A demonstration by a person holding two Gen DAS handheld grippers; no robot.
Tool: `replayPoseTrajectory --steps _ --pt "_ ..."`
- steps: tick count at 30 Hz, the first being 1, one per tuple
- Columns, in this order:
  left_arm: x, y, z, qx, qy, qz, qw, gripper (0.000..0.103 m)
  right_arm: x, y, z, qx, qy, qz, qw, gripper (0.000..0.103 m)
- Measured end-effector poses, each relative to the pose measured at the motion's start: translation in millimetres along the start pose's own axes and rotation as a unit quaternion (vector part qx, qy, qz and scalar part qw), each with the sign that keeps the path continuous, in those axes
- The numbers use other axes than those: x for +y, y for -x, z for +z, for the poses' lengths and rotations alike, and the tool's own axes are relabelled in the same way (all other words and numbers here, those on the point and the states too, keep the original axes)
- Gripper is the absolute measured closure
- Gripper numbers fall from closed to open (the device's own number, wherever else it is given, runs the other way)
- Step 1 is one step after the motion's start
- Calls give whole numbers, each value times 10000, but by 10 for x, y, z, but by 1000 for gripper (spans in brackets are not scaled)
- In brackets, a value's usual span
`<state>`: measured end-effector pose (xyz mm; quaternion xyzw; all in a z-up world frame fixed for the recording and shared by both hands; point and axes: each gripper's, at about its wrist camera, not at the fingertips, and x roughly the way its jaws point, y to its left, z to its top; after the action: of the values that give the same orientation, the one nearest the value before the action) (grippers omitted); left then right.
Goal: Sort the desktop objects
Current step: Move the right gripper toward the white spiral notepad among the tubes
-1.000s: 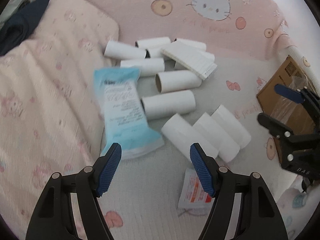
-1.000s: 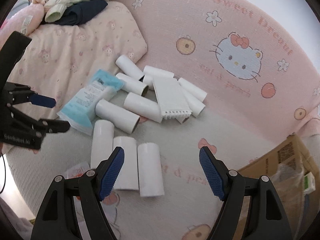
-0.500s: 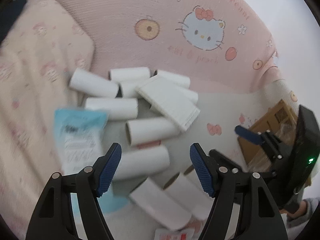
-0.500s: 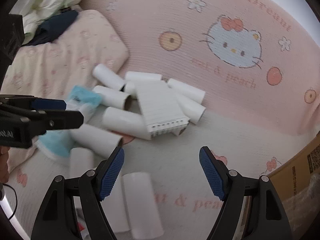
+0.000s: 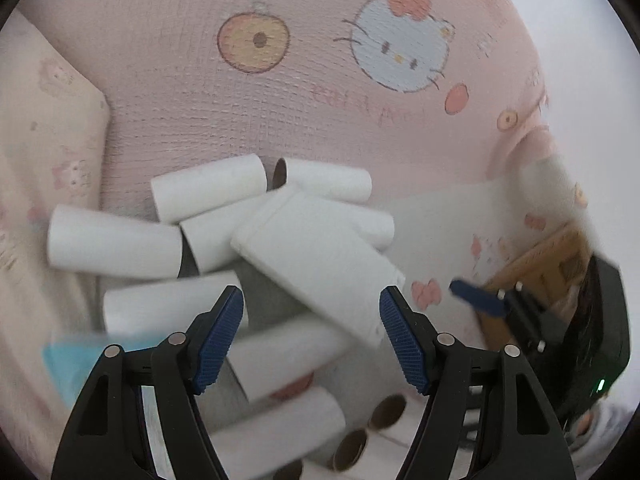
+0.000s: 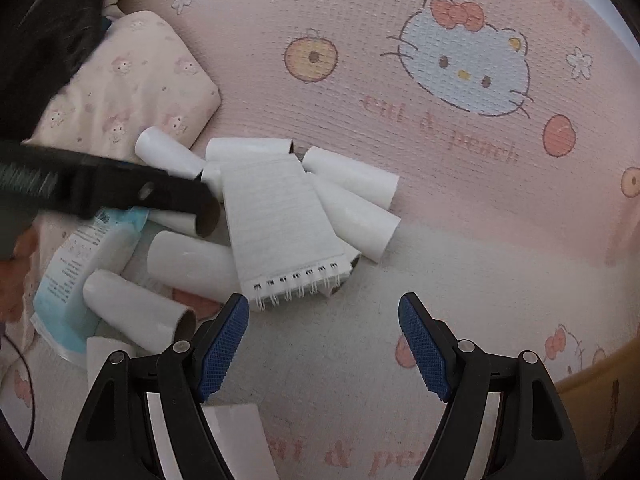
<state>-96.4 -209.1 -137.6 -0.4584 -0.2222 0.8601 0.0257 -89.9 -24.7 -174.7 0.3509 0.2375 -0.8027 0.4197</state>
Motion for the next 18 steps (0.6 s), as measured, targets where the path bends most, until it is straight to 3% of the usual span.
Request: replayPoseTrajectory --steps 6,9,18 --pt "271 -244 236 213 561 40 9982 35 108 -31 84 92 157 256 9995 27" --pt "341 -325 283 257 652 45 9975 37 156 -126 77 150 329 180 9992 27" --pt "364 -501 343 365 867 -275 9952 59 86 -239 118 130 283 559 9980 27"
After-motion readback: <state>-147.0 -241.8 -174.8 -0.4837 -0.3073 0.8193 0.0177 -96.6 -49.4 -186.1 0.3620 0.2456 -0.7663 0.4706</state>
